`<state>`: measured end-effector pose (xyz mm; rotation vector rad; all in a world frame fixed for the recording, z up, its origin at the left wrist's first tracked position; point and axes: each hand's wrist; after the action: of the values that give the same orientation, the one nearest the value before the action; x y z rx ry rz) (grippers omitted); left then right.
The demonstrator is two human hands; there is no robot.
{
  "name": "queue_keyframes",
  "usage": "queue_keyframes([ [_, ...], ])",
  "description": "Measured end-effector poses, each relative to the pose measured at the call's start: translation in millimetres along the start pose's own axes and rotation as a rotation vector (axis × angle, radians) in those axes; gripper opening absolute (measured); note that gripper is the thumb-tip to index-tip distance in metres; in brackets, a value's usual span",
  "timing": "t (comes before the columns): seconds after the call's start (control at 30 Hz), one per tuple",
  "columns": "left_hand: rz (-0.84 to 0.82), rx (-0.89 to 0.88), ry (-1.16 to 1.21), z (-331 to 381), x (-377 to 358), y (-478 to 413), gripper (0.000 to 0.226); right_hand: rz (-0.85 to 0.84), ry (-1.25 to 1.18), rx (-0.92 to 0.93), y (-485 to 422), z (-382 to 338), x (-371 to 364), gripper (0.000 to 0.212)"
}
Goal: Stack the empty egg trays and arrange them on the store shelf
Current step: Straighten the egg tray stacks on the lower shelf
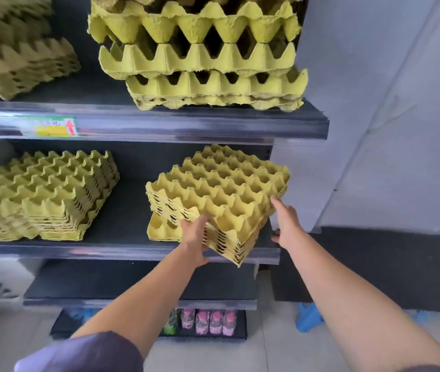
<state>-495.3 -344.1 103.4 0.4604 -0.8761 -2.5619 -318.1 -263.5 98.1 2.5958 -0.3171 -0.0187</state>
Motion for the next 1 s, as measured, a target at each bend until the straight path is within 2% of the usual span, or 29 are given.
queue_keyframes([
  [0.07,0.024,-0.007,0.018,-1.2,-5.3,4.6,0.061,-0.077,0.005,-0.028,-7.1,-10.2,1.3,0.075],
  [0.17,0.042,-0.001,0.099,-4.3,-14.3,16.1,0.061,-0.162,0.004,-0.072,-16.5,-21.8,-3.7,0.083],
  [0.27,0.065,-0.011,0.139,-10.9,-22.4,18.5,0.072,-0.212,-0.007,-0.168,-25.8,-26.5,-7.9,0.089],
  [0.43,0.068,-0.023,0.043,-24.4,-29.2,21.5,0.085,-0.326,0.026,-0.279,-41.9,-29.8,-8.3,0.071],
  [0.53,0.066,-0.008,0.003,-27.9,-33.3,25.7,0.078,-0.363,0.038,-0.273,-47.2,-29.7,-9.1,0.071],
  [0.67,0.081,-0.059,0.084,-27.2,-37.4,24.5,0.044,-0.317,0.011,-0.239,-67.1,-19.6,-13.6,0.08],
  [0.73,0.101,-0.088,0.131,-28.6,-36.1,23.8,0.036,-0.294,-0.022,-0.219,-67.1,-15.8,-13.4,0.084],
  [1.0,0.07,-0.146,0.166,-22.2,-22.7,38.4,0.039,-0.188,-0.151,-0.136,-18.3,-18.7,-9.2,0.069],
])
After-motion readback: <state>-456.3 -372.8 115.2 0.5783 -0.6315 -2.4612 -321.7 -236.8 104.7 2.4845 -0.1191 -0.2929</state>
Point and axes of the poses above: each hand's wrist, its own y-axis away from the middle knuckle, its own x-axis out of the back of the hand, z = x × y, and after that the axes turned 2 degrees about y, right-handed
